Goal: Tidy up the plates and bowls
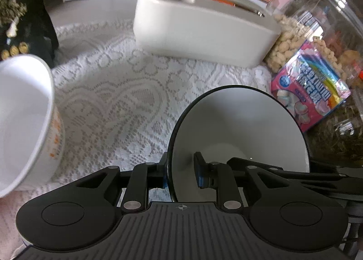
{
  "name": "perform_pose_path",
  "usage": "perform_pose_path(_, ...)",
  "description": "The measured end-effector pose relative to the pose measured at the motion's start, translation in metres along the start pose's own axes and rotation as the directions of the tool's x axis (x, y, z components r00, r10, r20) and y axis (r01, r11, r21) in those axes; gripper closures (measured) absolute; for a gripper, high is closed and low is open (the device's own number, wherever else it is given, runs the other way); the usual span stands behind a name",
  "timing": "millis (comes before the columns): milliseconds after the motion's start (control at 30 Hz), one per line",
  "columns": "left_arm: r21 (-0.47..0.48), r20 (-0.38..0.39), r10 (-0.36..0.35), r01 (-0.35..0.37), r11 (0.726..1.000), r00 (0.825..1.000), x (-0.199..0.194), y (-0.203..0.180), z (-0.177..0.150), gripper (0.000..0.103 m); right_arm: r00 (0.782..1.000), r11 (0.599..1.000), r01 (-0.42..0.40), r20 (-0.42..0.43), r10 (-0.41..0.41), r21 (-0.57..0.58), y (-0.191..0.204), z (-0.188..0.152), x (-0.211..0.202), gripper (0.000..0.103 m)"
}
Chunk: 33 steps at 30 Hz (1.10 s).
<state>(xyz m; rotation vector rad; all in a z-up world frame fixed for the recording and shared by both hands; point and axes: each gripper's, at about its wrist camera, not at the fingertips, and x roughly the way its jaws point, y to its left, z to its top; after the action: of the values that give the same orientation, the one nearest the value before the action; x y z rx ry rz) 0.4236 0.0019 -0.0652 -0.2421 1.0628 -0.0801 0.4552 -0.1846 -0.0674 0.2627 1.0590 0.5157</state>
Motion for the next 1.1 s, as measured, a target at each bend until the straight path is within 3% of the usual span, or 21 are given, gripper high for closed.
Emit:
perform_pose_path(333, 0.015, 0.074, 0.020, -0.021, 1.000, 0.997, -0.047, -0.021, -0.002, 0.079, 0.997, 0.999, -0.035, 0.071, 0.035, -0.005, 0.015, -0.003, -0.042, 0.048)
perform_pose_path(633, 0.064, 0.128, 0.014, -0.022, 0.998, 0.992, -0.094, -0.056, -0.031, 0.079, 0.990, 0.999, -0.040, 0.134, 0.042, -0.014, 0.020, -0.032, -0.102, 0.048)
perform_pose_path(833, 0.070, 0.114, -0.017, 0.009, 0.997, 0.993, -0.108, -0.070, -0.069, 0.079, 0.990, 1.000, -0.026, 0.138, 0.026, 0.000, 0.015, -0.067, -0.129, 0.047)
perform_pose_path(1100, 0.046, 0.048, -0.054, 0.051, 0.998, 0.997, -0.097, -0.067, -0.114, 0.079, 0.998, 1.000, -0.020, 0.066, 0.019, 0.019, 0.001, -0.102, -0.125, 0.045)
